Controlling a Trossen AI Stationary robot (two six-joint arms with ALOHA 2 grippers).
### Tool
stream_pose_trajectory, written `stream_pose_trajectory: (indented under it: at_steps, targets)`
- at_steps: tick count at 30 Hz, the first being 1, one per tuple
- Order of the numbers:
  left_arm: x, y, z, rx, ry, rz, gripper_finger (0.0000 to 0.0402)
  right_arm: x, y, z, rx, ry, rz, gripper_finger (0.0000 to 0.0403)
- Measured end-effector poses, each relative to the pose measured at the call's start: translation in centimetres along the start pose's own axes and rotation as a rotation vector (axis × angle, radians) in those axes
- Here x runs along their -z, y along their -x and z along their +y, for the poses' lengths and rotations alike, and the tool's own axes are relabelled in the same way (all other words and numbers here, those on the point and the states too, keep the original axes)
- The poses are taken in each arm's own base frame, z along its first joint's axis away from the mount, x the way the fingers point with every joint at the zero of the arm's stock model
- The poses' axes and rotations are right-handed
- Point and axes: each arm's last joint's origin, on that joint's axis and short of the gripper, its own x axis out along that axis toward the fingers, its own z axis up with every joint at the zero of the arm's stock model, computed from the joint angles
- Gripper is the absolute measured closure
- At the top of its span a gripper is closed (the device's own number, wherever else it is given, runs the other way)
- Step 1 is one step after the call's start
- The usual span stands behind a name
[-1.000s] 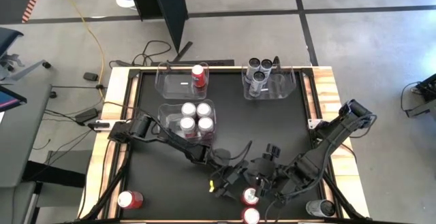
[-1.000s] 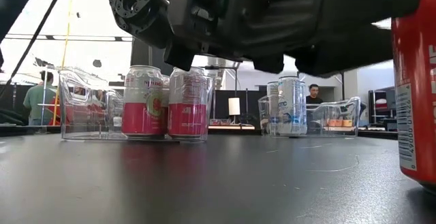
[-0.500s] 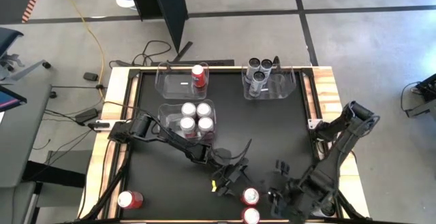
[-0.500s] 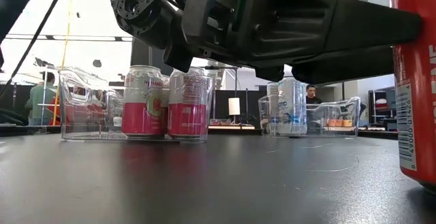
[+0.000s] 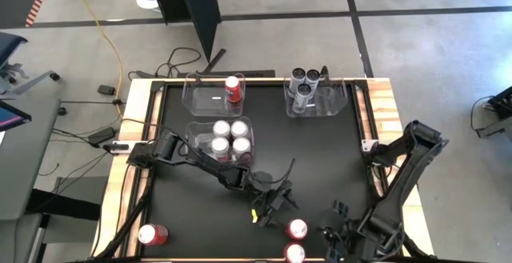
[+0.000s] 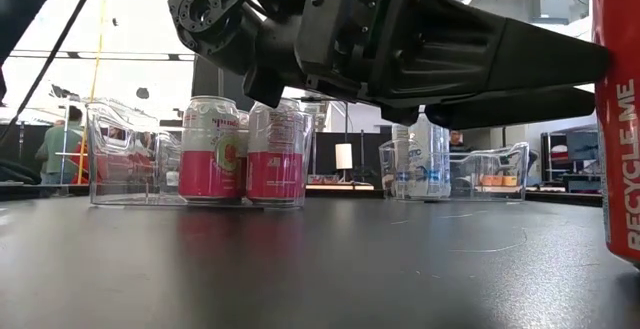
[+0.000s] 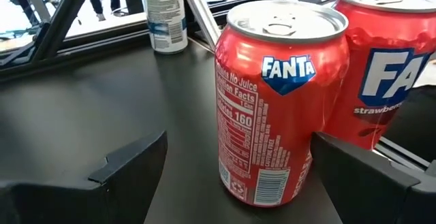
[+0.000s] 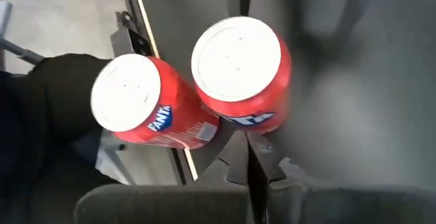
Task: Sort soda cans
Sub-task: Put the top orange soda can into the top left transparent bin
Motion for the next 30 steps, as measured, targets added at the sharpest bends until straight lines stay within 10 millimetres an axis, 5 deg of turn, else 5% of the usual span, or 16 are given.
stream_pose_trajectory:
  at_steps: [15, 30]
  targets:
    - [0.3, 0.5, 1.5, -0.054, 0.041, 0.008, 0.0044, 1.7, -4.1, -1.7, -0.146, -0.078, 0.128, 0.0401]
    - [0.8, 1.0, 2.3, -0.052, 0.051, 0.071, 0.0044, -1.4, -6.2, -2.8, -0.156, -0.006, 0.075, 0.0401]
